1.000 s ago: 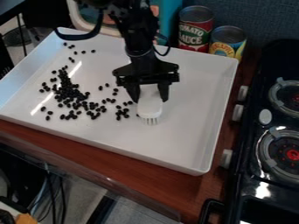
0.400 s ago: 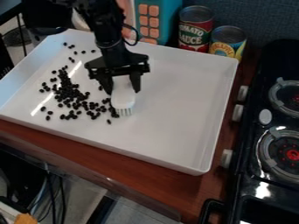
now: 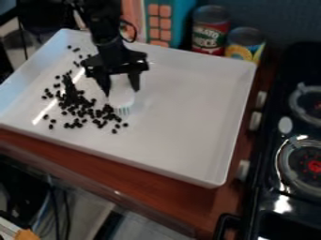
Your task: Sweep into pile
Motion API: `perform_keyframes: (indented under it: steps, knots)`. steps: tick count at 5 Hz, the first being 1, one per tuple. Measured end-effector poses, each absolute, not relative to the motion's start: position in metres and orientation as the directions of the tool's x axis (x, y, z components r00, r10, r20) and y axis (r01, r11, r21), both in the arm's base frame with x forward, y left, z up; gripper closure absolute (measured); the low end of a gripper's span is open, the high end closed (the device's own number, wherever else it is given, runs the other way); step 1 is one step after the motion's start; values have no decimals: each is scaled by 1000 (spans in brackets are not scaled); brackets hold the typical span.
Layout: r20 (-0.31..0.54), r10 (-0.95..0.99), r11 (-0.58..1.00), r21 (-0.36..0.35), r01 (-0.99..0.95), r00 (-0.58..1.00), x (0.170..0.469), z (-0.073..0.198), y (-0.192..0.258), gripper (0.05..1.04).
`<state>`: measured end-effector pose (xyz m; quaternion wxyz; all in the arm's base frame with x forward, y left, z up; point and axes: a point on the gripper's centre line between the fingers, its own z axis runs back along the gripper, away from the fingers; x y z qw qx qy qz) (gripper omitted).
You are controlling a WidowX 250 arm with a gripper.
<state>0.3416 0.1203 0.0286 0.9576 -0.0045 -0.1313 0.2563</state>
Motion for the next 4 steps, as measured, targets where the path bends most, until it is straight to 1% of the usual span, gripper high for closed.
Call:
perform_keyframes:
  steps: [1,2,3,4]
  knots:
    - [237,539,839,-74,-538,808,339,30,137,351]
    - [203,590,805,-78,-588,781,331,29,145,351]
    - [190,599,799,-79,-596,778,327,29,148,351]
    - [210,607,791,-71,-608,766,325,29,158,351]
